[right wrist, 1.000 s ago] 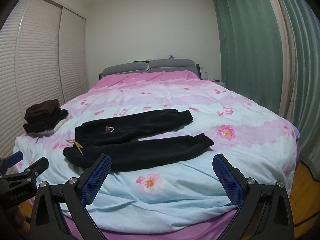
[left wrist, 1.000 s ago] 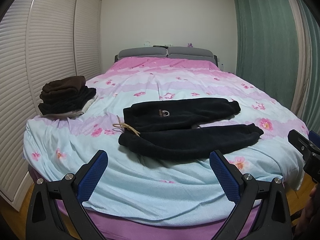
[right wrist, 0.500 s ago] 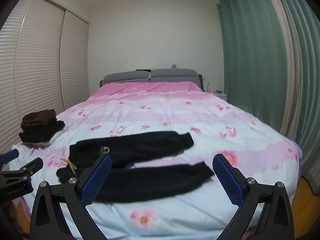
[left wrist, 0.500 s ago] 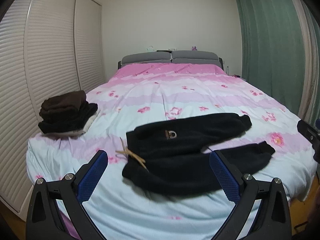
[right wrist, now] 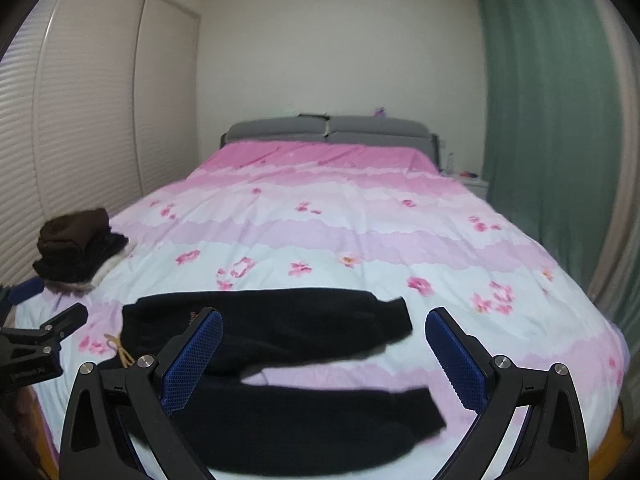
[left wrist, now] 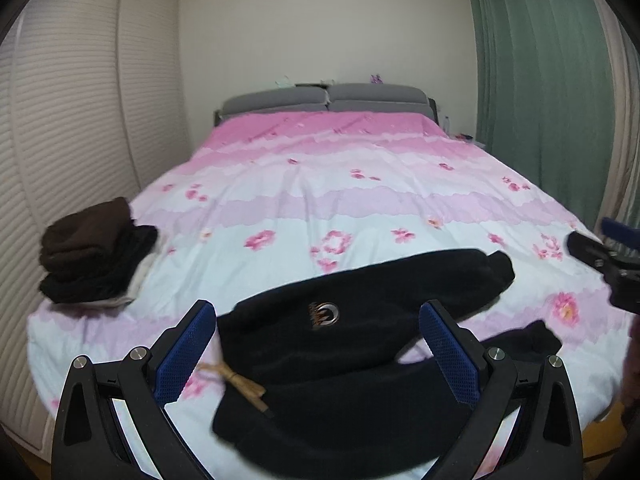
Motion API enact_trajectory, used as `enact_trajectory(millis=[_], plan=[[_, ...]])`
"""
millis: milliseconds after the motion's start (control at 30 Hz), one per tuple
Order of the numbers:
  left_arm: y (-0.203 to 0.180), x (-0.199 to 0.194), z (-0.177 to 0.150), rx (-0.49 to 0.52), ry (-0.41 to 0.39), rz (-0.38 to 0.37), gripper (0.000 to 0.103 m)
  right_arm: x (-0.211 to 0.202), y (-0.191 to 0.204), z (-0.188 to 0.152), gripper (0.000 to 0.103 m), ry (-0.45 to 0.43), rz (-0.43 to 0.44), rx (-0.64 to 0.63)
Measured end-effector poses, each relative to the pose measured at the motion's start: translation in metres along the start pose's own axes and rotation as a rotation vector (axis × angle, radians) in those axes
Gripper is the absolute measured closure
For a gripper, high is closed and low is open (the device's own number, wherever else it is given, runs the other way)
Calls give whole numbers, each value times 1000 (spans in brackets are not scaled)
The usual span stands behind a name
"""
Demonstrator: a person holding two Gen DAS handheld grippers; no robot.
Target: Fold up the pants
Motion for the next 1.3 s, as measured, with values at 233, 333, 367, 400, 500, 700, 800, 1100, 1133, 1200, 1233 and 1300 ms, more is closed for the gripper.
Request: enact_trajectory(millis=[233,333,367,400,500,700,800,1100,1133,1200,1233,1300], plan=[[-16,74,33,28,62,-28,0,109,5,38,1,177,180,-180],[-18,115,38,43,115,-15,0,156,13,42,1,252,248,-292],[-19,126,37,43,128,-14,0,167,16,41,1,267,262,-317],[-19,140,36,39,148,-16,0,179,19,40,1,284,280,-349],[-21,169,31,15,193,-37,0,212,34,34,5,319,336,-462],[-16,203,23,-17,212,-45,0,274,60,13,27,467,441,-661],[-10,216,17,-27,230,-43,0,296,66,5,35,523,498,-699],[11,232,9,-50,252,-17,0,343,78,-32,58,679,618,-732],[13,232,9,-52,250,-14,0,347,78,-35,74,707,631,-706],[17,226,11,-57,243,-7,0,349,77,-38,86,739,627,-684],[19,222,12,-59,238,-6,0,344,77,-37,89,722,625,-701],[21,210,17,-63,218,-2,0,331,77,-34,90,675,613,-742]])
Point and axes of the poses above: each gripper's, at about its wrist camera, not at the fingertips, and x roughly the way its jaws point, y to its left, z to its top, the point moved 4 cm from there along x, roughly the way its jaws point, and after that the axes turned 12 degrees about -z, right-handed, at the moved point
